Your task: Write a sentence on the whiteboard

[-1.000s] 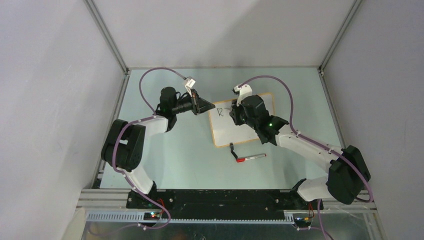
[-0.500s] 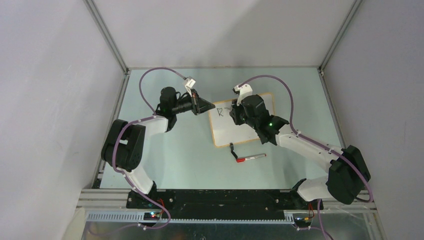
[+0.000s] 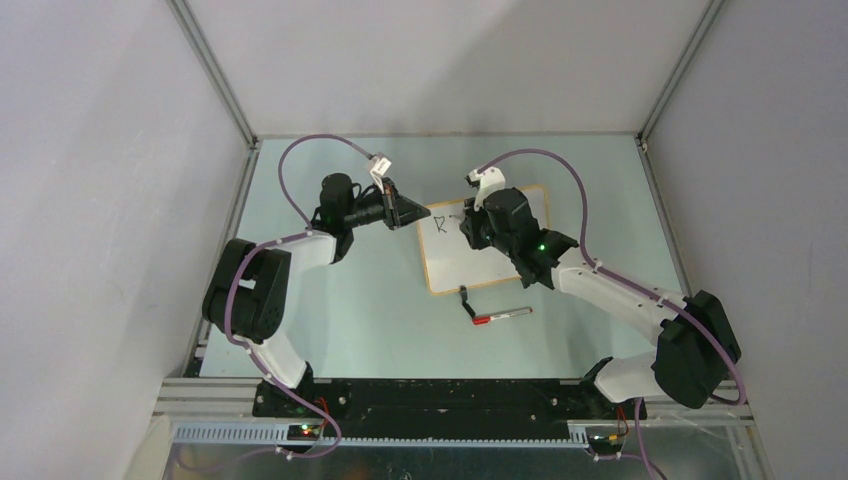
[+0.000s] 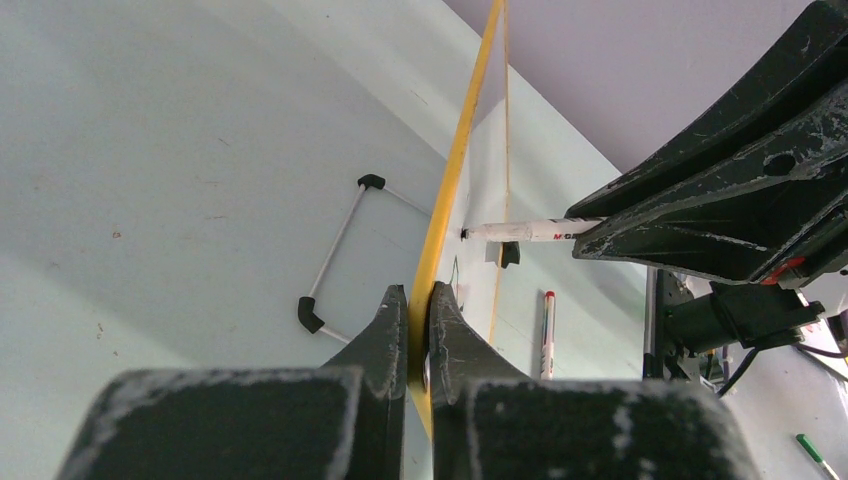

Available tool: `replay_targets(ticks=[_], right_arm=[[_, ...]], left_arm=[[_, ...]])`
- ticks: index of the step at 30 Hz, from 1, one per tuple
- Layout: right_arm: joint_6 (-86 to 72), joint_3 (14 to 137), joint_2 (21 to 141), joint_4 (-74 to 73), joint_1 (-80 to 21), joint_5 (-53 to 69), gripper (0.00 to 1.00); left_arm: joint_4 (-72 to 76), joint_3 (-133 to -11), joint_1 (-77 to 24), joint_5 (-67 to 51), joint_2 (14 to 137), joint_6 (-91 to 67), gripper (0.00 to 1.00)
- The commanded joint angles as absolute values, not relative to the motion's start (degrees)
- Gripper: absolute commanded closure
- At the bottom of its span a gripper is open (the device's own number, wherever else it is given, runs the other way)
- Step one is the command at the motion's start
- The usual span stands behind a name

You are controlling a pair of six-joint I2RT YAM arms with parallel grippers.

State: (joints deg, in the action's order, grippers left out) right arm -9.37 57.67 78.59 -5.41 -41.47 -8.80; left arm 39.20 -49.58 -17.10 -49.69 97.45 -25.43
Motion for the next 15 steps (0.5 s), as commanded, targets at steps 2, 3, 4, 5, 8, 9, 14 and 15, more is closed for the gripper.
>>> replay_targets(ticks=[2,3,4,5,8,9,14,15], right_arm=[[-9.04,59.59,76.23,-4.76,-42.12,-8.60,1.00],[-8.87,58.82,75.40,-4.05,-42.29,-8.76,1.00],[-8.57,58.50,75.01,-3.69,-42.63,-8.82,1.00],[-8.50,57.93,74.39,-3.25,-42.80,-9.02,1.00],[-8.45,57.25,73.82,-3.24,-43.05,-9.38,1.00],[-8.45,57.09,73.78,-3.42,-43.19,-9.60,1.00],[-8.89,56.70,74.17,-4.00,-43.31,-10.08,1.00],[-8.97,56.69,74.26,-4.27,-43.35,-10.36,1.00]], left_arm=[[34.37,-50.09,-17.77,-44.96,97.74,-19.59,0.94],[34.30,-50.10,-17.78,-44.98,97.69,-19.60,0.94],[34.29,-50.03,-17.77,-44.95,97.67,-19.60,0.94],[34.21,-50.02,-17.76,-44.89,97.59,-19.49,0.94],[34.11,-49.84,-17.78,-44.73,97.30,-19.49,0.94],[34.04,-49.79,-17.78,-44.69,97.16,-19.48,0.94],[33.78,-49.75,-17.88,-44.49,97.04,-19.46,0.94],[33.76,-49.75,-17.90,-44.41,96.97,-19.43,0.94]])
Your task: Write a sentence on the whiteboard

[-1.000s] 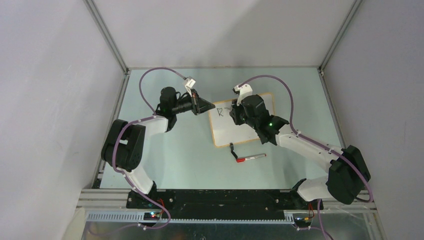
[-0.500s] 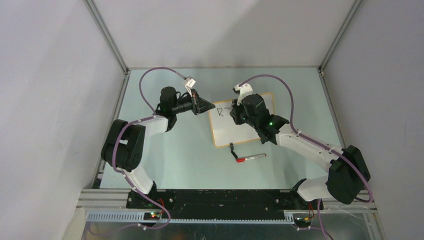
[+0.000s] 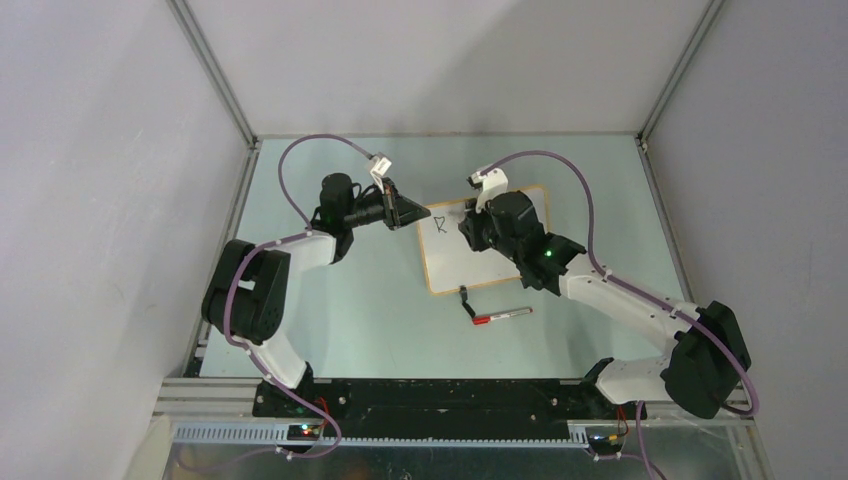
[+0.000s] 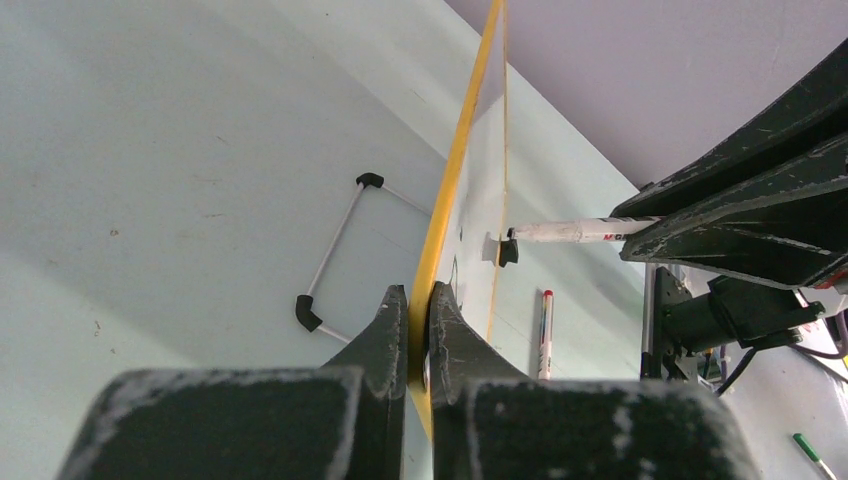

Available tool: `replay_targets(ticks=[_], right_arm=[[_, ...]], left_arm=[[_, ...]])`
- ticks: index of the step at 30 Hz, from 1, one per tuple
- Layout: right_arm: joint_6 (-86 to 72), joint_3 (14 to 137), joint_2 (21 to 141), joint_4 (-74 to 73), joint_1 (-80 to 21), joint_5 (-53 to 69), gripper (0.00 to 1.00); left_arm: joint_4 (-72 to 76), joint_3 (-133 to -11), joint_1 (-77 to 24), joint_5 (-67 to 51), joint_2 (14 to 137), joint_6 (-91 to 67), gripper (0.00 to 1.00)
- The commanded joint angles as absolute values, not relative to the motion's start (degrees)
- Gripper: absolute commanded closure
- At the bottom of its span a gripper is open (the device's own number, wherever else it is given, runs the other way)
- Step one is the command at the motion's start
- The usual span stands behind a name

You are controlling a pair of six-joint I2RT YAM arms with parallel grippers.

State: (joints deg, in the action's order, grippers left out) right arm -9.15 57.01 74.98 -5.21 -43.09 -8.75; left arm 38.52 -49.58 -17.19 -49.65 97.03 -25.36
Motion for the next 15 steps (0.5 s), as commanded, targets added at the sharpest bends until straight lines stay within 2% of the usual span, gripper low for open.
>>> replay_targets(ticks=[1,15], right_arm=[[-8.92,56.69,74.44,-4.52,-43.40,-10.61,1.00],[-9.17,56.69,76.59,-4.61,-43.37,-10.38,1.00]], left_arm=[[33.69,-49.68,-17.92,-44.40,96.95,-19.45,0.94],[33.23,-49.90,-18.11,-44.21,97.09,-19.09,0.94]])
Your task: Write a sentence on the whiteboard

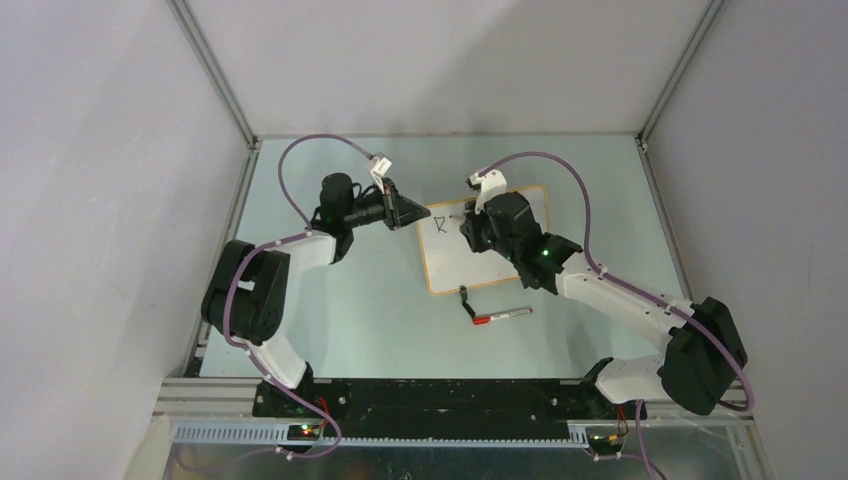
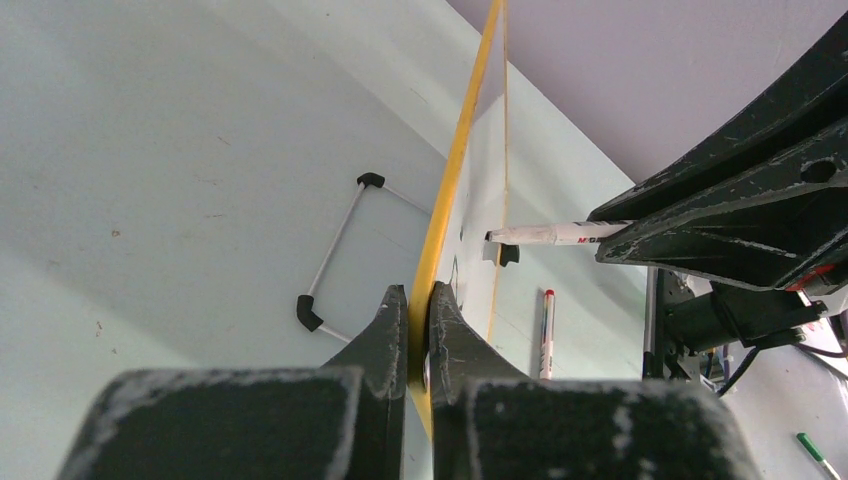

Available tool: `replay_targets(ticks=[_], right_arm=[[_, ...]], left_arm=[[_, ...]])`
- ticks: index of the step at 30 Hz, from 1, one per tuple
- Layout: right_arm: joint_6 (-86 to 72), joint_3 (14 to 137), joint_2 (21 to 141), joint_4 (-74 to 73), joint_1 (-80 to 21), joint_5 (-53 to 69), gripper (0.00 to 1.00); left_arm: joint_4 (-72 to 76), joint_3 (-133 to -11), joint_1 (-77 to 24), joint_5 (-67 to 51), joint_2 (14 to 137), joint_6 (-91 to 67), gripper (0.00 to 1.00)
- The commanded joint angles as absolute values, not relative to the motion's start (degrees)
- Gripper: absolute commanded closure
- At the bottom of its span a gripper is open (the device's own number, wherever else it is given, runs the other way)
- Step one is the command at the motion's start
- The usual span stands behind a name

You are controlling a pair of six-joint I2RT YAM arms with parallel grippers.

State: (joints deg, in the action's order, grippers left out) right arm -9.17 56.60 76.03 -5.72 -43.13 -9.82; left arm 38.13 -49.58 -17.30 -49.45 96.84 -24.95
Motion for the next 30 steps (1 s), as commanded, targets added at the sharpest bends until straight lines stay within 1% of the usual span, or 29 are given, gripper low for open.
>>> replay_targets(ticks=[1,30], right_arm=[[-9.15,56.69,76.63,-4.58,-43.38,-10.37,1.00],[-9.57,56.69,78.52,-3.84,-42.42,-9.95,1.00]], left_arm=[[33.23,-49.96,-18.11,-44.21,97.20,-19.12,0.94],[33.40,-50.45,-18.06,-44.47,98.18,-19.01,0.94]])
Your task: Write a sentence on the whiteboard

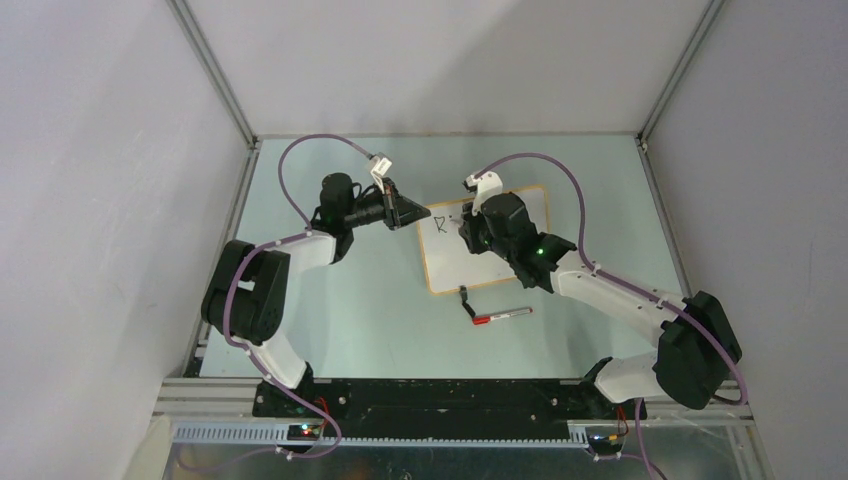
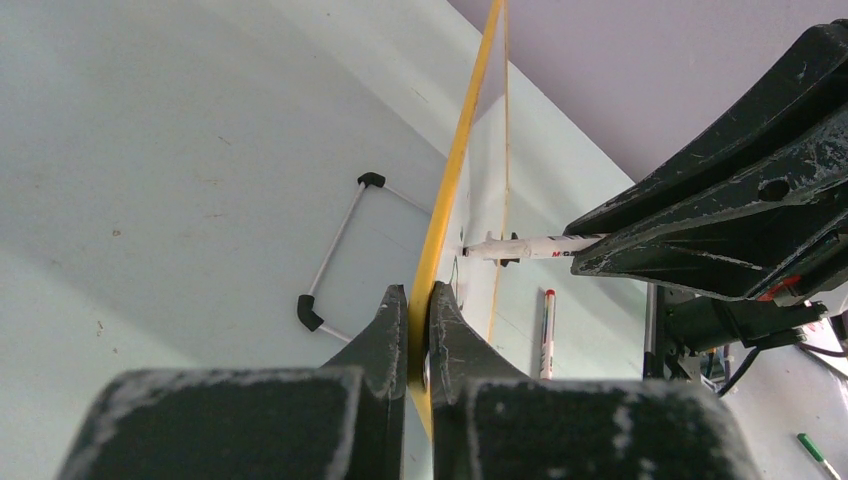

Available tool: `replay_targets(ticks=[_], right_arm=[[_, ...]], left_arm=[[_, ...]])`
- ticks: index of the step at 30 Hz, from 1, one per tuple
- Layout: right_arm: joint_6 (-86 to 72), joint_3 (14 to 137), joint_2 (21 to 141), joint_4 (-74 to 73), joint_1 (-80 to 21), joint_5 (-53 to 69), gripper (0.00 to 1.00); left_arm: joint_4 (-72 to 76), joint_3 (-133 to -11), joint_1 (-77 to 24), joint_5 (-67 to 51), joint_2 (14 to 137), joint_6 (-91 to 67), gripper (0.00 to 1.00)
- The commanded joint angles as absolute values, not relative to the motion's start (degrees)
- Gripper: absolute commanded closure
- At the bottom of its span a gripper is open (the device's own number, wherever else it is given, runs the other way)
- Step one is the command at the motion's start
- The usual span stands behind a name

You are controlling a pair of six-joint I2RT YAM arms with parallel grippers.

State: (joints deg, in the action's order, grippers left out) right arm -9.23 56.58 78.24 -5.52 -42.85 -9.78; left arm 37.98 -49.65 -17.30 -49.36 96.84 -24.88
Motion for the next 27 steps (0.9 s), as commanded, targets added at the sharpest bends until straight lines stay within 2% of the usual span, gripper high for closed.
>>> replay_targets(ticks=[1,27], right_arm=[[-9.62,56.69,78.56,-3.84,-42.44,-9.91,1.00],[-10.72,55.74,77.78,-6.76,-42.27,-10.08,1.00]], left_arm=[[33.40,-50.40,-18.05,-44.49,98.24,-18.99,0.94],[33.09,-50.37,-18.07,-44.38,98.07,-18.76,0.94]])
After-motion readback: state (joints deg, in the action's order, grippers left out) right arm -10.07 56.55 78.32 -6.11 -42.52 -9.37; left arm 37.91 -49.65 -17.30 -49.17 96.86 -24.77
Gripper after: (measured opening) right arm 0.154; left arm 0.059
